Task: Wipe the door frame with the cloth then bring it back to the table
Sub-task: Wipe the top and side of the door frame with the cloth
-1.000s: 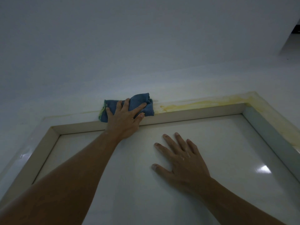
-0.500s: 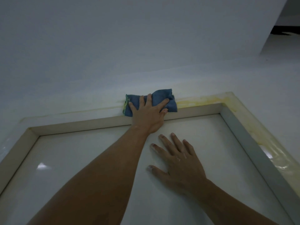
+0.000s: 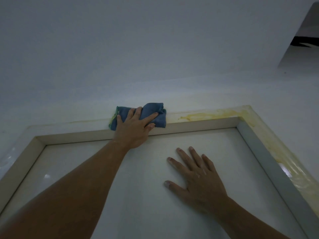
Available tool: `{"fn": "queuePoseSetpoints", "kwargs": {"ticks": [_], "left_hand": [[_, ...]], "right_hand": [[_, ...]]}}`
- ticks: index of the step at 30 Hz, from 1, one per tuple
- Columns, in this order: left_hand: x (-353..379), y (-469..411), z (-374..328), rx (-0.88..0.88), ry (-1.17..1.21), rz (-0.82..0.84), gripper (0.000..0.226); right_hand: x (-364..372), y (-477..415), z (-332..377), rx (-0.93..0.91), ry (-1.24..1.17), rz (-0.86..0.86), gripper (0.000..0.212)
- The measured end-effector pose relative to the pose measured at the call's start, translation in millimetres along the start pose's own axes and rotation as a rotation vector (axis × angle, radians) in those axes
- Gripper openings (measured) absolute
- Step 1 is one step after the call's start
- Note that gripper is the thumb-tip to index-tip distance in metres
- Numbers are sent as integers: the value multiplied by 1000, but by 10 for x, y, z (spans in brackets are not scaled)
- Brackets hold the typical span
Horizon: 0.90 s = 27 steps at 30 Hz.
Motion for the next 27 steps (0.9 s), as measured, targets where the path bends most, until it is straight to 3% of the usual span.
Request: {"fn": "queuePoseSetpoints", "kwargs": {"ticks": [11, 20, 27], "left_hand": [[-10, 105, 447, -53, 47, -68, 46], [20, 137, 260, -114, 16, -56, 47], [47, 37, -282, -125, 13, -78, 47]], "right_hand": [[-24, 7, -35, 15, 57, 36, 76], [-81, 38, -183, 1, 26, 29, 78], [-110, 2, -260, -48, -18, 0, 78]]}}
Point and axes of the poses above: each hand's wrist, its own y-axis away from the middle knuckle, its own x-axis out of the palm, z = x × y, the point moved 6 cm from there along -y, towards the middle knuckle, and after that the axes turned 4 degrees about -x, right-handed, at the moved point
